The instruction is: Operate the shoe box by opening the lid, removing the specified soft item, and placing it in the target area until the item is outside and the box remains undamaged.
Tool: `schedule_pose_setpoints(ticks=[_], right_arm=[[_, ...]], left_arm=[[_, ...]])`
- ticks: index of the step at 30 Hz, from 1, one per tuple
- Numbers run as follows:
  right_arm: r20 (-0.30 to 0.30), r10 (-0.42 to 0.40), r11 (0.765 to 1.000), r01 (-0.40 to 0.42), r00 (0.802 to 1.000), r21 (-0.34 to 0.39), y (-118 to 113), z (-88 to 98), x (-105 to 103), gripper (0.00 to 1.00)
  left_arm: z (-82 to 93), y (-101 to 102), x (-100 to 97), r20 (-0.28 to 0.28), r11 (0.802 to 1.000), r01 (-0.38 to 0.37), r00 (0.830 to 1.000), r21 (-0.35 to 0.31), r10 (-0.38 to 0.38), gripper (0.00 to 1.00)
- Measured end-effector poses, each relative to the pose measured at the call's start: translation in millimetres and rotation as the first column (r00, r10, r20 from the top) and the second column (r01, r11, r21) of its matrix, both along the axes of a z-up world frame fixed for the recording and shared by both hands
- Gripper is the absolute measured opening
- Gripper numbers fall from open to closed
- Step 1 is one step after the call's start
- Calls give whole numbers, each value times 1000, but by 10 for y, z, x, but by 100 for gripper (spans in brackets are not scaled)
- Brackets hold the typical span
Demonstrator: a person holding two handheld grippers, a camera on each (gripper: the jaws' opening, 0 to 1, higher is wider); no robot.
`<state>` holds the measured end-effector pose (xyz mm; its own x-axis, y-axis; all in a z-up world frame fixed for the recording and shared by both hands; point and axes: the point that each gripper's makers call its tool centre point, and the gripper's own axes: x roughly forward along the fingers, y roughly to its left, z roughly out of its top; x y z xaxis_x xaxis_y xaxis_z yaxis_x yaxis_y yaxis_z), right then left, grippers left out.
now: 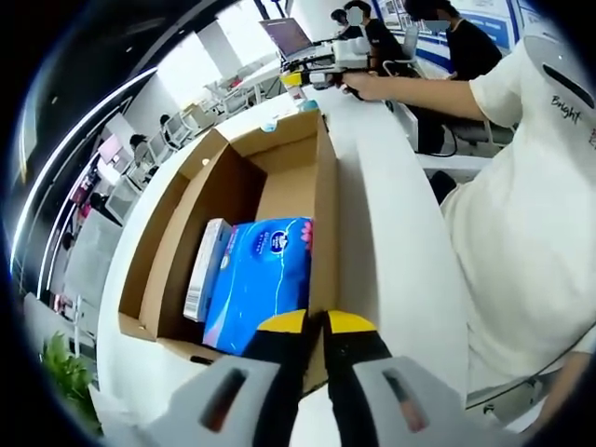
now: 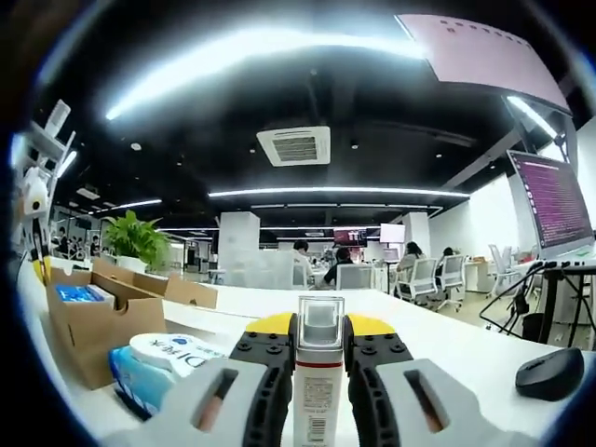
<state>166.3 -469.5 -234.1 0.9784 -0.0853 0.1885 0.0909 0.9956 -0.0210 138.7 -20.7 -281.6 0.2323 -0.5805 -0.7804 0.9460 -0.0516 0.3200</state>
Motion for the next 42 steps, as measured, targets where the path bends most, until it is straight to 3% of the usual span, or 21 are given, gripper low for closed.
schedule_pose_setpoints(ticks=[6,12,20,28,30,37,42], right_arm=[[-5,-17,1000,17,1000,-15,24,15,-61,19],[-47,-48,995,44,998,-90,104,0,-137,19],[-56,-47,998,45,997,-31,40,-25,-183,19],[-89,-51,996,45,995,-73,18,-56,-150,19],[-134,-65,996,55,989,-74,3,-139,-132,23],[-120,-57,998,54,991,-26,1,-152,-148,31],[-98,-72,997,75,993,20,-39,-95,-219,46]], left_arm=[[0,2,-1,-1,1000,-2,1000,-2,2,6],[0,3,-3,2,1000,-4,1000,-5,4,6],[-1,5,-7,5,1000,-5,1000,-12,5,6],[0,5,-1,2,1000,-9,1000,-19,9,6],[0,5,1,4,1000,-8,1000,-19,8,6],[2,4,9,0,1000,-8,1000,-19,8,6],[1,3,8,1,1000,-10,1000,-17,10,6]])
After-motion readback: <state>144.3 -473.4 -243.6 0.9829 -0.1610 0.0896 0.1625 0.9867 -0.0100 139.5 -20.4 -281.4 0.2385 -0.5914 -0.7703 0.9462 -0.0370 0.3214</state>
